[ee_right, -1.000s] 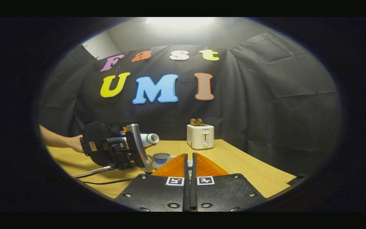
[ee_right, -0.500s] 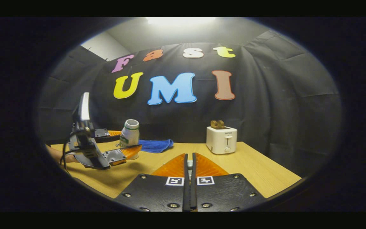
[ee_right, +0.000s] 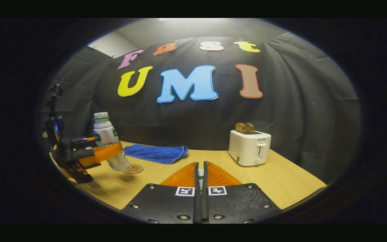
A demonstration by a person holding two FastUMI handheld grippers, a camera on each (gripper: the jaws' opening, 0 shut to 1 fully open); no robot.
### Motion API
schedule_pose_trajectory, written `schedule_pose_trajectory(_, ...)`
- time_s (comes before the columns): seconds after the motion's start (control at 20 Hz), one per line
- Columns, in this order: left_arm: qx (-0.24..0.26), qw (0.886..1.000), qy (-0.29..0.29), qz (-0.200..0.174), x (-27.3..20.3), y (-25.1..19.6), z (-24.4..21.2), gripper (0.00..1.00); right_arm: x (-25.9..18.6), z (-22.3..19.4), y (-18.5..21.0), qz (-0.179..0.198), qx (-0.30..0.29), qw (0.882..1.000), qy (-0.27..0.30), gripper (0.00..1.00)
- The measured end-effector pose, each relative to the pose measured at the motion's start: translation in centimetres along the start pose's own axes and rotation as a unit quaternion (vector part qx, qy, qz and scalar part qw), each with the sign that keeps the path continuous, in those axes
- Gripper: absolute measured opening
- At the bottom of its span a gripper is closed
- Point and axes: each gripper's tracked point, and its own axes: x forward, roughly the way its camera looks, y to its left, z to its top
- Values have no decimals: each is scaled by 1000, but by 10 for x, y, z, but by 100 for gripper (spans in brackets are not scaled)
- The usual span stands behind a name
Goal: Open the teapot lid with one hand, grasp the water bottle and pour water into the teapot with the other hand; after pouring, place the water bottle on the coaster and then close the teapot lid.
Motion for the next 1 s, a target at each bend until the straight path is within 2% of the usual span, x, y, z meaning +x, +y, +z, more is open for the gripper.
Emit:
schedule_pose_trajectory(0.1, -26, 1000, 6, 3, -1, 13, -3, 81, 8, -10, 1, -5, -7, 1000, 13, 0)
schedule_pose_trajectory(0.15, -30, 1000, 7, 5, 1, 18, -4, 71, 11, -13, 3, -2, -3, 1000, 17, 0)
schedule_pose_trajectory(0.2, -30, 999, 11, 6, 2, 19, -5, 81, 13, -16, 4, -3, -1, 1000, 18, 0)
schedule_pose_trajectory(0.4, -25, 999, 23, 12, 8, 23, -14, 81, 21, -28, 3, -4, 1, 999, 33, 0)
schedule_pose_trajectory(0.45, -24, 999, 24, 12, 9, 23, -13, 71, 21, -28, 3, -5, 0, 999, 34, 0)
schedule_pose_trajectory(0.75, -17, 999, 26, 14, 13, 26, -17, 72, 22, -41, 3, -3, 7, 999, 48, 0)
schedule_pose_trajectory(0.85, -15, 999, 31, 14, 16, 26, -21, 81, 22, -46, 3, -6, 5, 999, 53, 0)
schedule_pose_trajectory(1.0, -15, 999, 33, 15, 17, 27, -24, 81, 20, -49, 2, -12, 3, 998, 54, 1)
